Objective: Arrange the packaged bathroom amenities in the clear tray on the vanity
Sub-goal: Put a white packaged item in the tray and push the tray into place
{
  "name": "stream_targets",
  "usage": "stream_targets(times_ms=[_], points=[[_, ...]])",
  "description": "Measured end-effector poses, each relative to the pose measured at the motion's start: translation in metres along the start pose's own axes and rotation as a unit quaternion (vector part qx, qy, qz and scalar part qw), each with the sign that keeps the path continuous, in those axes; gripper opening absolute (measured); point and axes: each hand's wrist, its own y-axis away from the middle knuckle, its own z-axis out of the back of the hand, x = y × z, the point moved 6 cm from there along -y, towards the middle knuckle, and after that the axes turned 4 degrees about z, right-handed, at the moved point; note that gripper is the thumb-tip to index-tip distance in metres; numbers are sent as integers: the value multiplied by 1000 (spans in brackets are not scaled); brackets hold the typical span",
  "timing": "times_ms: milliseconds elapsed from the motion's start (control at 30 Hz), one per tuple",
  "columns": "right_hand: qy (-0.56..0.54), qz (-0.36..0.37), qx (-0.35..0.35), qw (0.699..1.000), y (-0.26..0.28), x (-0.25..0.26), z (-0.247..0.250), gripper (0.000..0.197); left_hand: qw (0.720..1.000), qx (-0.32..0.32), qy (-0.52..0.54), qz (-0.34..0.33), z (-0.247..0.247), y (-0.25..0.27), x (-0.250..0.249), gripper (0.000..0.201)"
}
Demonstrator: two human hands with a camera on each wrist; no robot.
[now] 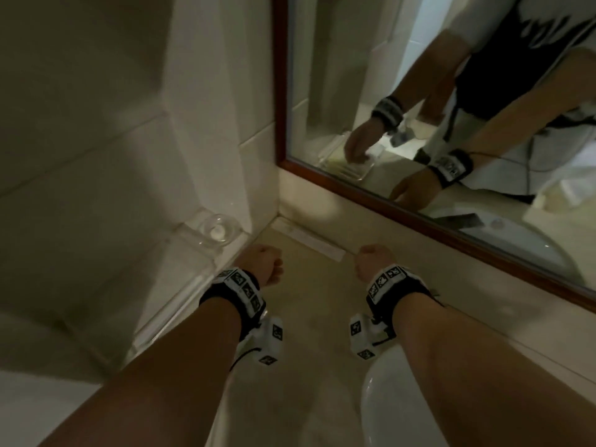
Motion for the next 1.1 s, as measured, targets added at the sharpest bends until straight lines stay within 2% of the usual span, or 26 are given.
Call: stream_targets(times_ms=[67,167,200,333,433,533,633,733,800,867,900,967,1100], points=[[-9,-5,10,1000,0,-8,4,42,998,20,49,39,-24,-19,4,10],[0,-6,41,999,-10,-8,-2,18,991,21,93,92,-47,-42,15,7],[5,-7,49,999,-15,-7,-7,18,990,21,100,100,-53,-49,18,7],[-46,-12,70,996,-30,3,-23,42,988,17,106,114,-71,-75,25,18],[-73,0,118,990,-46,4,-41,50,983,26,114,140,-86,-92,30,25],[-79,-7,144,986,-61,4,-56,55,982,48,113,144,-97,-99,32,42],[-109,-40,147,982,-69,4,-67,48,976,73,137,150,-104,-103,33,35],[-72,-40,136,987,-70,2,-71,41,968,72,171,166,-105,-111,37,22],[-63,-50,139,987,-67,-1,-73,38,964,76,191,172,-105,-113,40,33],[-42,-48,152,986,-63,-3,-75,29,964,88,179,179,-108,-112,43,55],[-30,-43,159,986,-60,-5,-75,21,966,89,160,183,-109,-110,45,60],[-29,-42,173,984,-52,-6,-76,16,970,83,131,187,-110,-104,46,48],[37,-49,206,977,-28,-9,-77,32,979,90,58,176,-110,-88,46,42]])
